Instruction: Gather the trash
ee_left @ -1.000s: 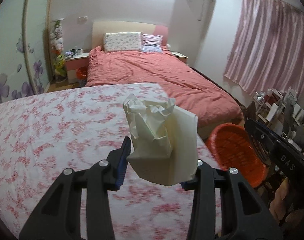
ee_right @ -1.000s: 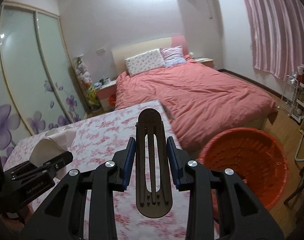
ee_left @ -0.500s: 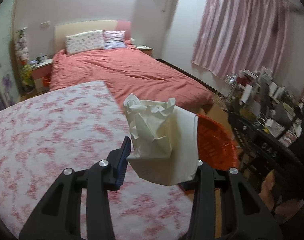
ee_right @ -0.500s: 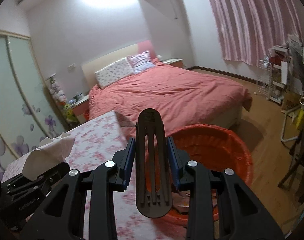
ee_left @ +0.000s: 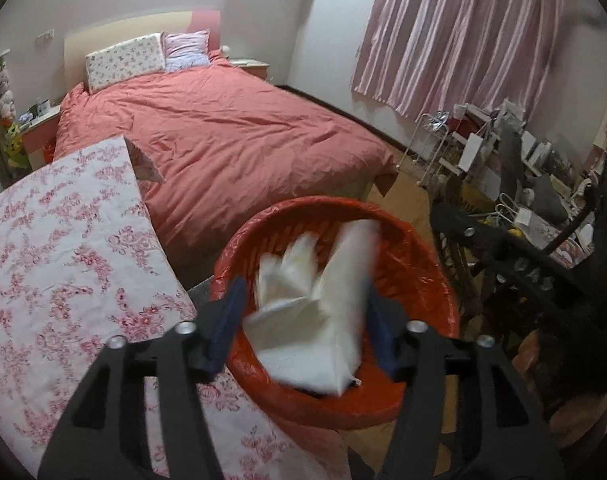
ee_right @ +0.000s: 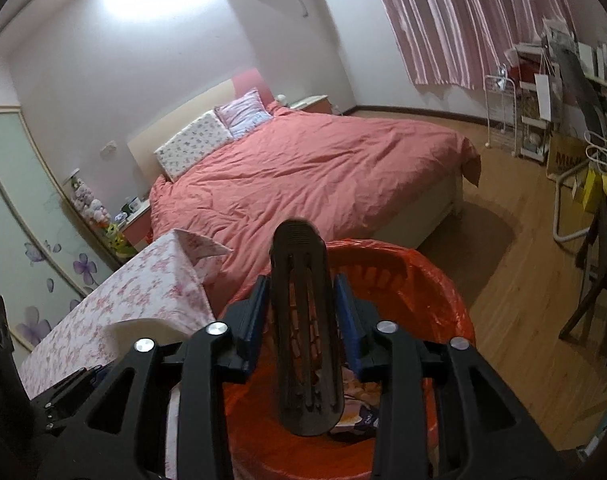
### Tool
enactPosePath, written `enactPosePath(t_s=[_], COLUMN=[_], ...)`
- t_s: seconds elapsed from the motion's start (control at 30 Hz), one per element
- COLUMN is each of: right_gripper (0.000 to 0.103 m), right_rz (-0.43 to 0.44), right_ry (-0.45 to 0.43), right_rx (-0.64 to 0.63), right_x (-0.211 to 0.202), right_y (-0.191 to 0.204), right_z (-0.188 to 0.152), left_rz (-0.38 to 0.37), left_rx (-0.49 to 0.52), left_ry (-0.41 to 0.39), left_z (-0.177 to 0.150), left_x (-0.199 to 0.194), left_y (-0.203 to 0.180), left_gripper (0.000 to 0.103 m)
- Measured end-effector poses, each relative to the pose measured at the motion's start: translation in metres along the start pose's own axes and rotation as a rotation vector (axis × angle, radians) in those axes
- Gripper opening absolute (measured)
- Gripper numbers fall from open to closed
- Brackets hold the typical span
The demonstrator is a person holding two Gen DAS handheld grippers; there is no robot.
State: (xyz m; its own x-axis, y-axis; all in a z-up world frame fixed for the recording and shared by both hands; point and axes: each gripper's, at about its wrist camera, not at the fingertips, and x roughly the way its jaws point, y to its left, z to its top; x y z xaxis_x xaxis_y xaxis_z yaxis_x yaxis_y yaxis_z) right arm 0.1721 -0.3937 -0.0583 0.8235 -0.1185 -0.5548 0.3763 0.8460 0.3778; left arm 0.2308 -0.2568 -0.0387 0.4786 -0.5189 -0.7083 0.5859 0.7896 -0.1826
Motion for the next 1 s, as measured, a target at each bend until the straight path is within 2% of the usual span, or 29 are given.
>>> enactPosePath(t_s=[0.03, 0.07, 0.2, 0.27, 0.33, 0.53, 0.7, 0.83, 1.0], right_gripper=[0.056, 0.061, 0.065, 0.071, 0.075, 0.098, 0.101, 0.101, 0.101], right_rz=[-0.006, -0.015, -0.031, -0.045, -0.073, -0.164, -0.220, -0.227, -0.147], right_ry=[-0.001, -0.005, -0.007, -0.017, -0.039, -0.129, -0.154, -0.107, -0.175], right_rx=[0.001, -0.001, -0.020, -0.038, -0.069, -0.142, -0.213, -0.259, -0.266], right_x=[0.000, -0.001, -0.008, -0.015, -0.026, -0.068, -0.098, -0.118, -0.149], right_y=[-0.002, -0.004, 0.001, 0.004, 0.009, 0.030, 0.051, 0.063, 0.069], right_z=[-0.001, -0.003, -0.010, -0.013, -0.016, -0.027, -0.046, -0.062, -0.080], left_rz=[0.005, 0.011, 0.040, 0.060, 0.093, 0.188, 0.285, 0.350, 0.405], left_rx=[-0.003, -0.005, -0.021, -0.019, -0.007, -0.006, -0.025, -0.059, -0.100], left_ry=[0.005, 0.009, 0.014, 0.010, -0.008, -0.103, -0.193, -0.242, -0.277], left_z=[0.000, -0.001, -0.007, -0.011, -0.019, -0.045, -0.073, -0.100, -0.134], left_x=[0.003, 0.005, 0.003, -0.005, -0.020, -0.082, -0.137, -0.176, -0.210], left_y=[0.004, 0.006, 0.019, 0.023, 0.028, 0.041, 0.054, 0.061, 0.067], left_gripper=[0.062, 0.063, 0.067, 0.071, 0.076, 0.091, 0.099, 0.099, 0.099])
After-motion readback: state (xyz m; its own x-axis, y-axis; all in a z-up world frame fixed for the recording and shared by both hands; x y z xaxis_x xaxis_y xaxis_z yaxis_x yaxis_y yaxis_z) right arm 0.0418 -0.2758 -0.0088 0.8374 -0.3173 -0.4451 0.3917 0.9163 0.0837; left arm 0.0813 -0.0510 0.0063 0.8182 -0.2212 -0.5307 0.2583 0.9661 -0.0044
